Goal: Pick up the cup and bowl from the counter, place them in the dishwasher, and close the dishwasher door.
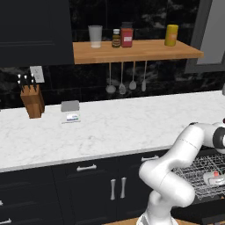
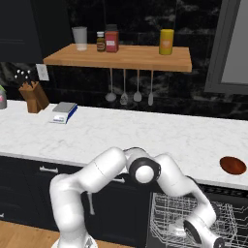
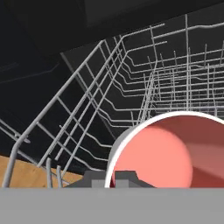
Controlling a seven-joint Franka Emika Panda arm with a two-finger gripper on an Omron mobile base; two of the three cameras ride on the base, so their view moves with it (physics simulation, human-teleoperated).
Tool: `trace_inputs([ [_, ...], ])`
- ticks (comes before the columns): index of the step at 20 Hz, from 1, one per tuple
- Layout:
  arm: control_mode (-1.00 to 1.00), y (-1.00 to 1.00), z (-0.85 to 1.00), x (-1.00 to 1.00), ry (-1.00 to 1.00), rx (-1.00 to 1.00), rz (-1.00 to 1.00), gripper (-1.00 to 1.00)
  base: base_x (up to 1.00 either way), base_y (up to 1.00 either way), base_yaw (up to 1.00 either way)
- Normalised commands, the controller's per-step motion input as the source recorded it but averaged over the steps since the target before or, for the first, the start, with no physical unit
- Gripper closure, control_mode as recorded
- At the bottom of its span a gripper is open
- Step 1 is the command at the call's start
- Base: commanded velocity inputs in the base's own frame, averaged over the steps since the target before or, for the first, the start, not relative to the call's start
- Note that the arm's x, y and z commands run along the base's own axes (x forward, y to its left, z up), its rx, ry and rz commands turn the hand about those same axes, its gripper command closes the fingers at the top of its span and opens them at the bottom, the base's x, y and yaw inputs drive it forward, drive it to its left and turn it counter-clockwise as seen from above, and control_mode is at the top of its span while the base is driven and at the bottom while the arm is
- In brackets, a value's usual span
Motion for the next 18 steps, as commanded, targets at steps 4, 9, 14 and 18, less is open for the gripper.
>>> trace_inputs([
  [4, -1.0, -0.05, -0.29, -0.02, 0.13, -0.01, 0.0, 1.0, 0.0, 0.0, 0.0],
  [9, -1.0, -0.08, 0.09, -0.4, -0.08, 0.05, 0.0, -1.0, 0.0, 0.0, 0.0],
  [14, -1.0, 0.01, 0.6, -0.36, -0.09, 0.02, -0.01, -1.0, 0.0, 0.0, 0.0],
  [18, -1.0, 0.0, 1.0, -0.38, 0.05, 0.0, -0.02, -1.0, 0.0, 0.0, 0.0],
])
